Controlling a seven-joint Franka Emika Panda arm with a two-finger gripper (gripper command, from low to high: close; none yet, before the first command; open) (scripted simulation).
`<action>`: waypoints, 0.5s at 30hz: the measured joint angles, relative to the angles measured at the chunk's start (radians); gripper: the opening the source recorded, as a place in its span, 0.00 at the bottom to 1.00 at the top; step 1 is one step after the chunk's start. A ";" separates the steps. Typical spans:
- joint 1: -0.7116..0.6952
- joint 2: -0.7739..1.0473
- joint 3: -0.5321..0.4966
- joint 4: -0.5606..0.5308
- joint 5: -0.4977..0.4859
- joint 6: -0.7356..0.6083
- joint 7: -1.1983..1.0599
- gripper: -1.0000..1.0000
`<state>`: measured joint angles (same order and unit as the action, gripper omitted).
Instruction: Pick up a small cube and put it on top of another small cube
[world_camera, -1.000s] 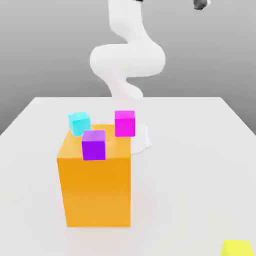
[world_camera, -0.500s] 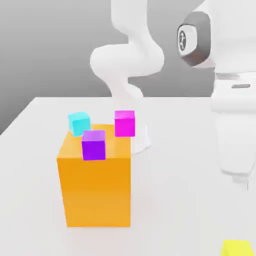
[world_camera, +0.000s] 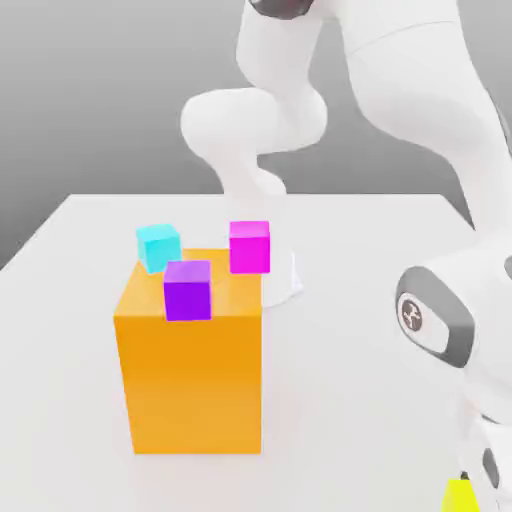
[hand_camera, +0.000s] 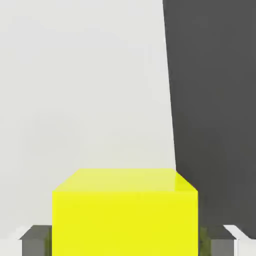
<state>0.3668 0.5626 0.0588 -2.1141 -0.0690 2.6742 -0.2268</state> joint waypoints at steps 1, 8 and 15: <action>0.000 0.000 0.000 0.000 0.000 -0.001 0.000 0.00; -0.012 -0.148 0.006 -0.038 0.029 -0.111 0.006 0.00; -0.051 -0.401 -0.039 -0.146 0.114 -0.255 0.178 0.00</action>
<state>0.3162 0.1618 0.0202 -2.2600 0.0450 2.4187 -0.0491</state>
